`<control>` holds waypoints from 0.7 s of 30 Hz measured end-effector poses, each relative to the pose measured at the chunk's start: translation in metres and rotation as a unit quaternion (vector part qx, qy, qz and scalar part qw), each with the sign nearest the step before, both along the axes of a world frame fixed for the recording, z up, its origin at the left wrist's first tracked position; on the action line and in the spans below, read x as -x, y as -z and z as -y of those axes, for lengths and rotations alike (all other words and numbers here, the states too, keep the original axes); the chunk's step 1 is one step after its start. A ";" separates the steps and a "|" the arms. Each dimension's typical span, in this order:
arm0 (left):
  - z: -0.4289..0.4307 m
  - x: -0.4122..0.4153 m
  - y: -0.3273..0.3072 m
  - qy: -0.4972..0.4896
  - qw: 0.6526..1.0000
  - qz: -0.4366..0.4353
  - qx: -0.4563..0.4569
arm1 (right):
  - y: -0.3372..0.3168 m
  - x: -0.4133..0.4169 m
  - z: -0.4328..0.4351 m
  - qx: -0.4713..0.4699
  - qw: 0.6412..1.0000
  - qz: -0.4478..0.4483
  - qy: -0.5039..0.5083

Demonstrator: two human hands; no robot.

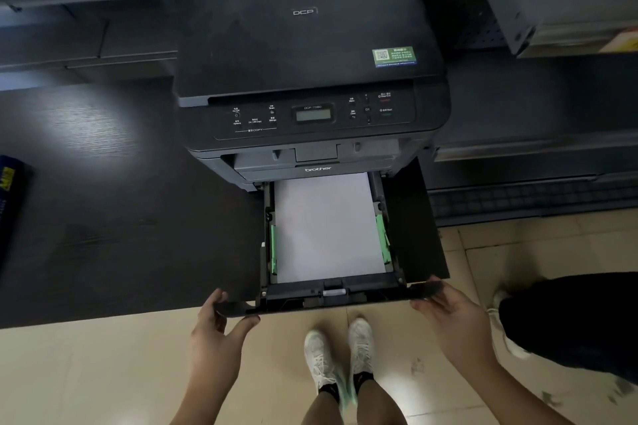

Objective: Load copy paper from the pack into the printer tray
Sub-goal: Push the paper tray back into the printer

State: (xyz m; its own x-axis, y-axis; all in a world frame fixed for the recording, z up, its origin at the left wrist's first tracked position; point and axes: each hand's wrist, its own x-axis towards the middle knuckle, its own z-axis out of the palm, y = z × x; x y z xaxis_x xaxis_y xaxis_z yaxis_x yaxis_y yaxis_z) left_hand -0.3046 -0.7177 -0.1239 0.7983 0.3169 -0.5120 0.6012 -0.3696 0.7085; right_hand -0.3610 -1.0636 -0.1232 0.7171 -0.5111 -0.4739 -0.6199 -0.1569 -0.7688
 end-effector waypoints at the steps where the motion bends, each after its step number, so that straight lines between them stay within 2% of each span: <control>1: 0.002 -0.006 -0.002 -0.001 1.000 0.004 0.005 | -0.001 -0.005 0.000 0.006 1.000 0.006 -0.009; 5: 0.013 -0.036 -0.003 -0.003 1.000 0.024 -0.005 | -0.003 -0.033 0.004 0.020 0.999 0.035 -0.028; 12: 0.032 -0.101 -0.002 -0.004 0.999 0.037 -0.025 | 0.003 -0.104 0.008 -0.004 0.999 0.051 0.000; 16: 0.036 -0.139 0.007 0.001 0.998 0.059 -0.029 | 0.011 -0.141 0.010 0.052 0.997 0.056 -0.008; 21: 0.049 -0.181 0.012 0.017 0.993 0.104 -0.055 | 0.009 -0.187 0.010 0.069 0.996 0.058 0.001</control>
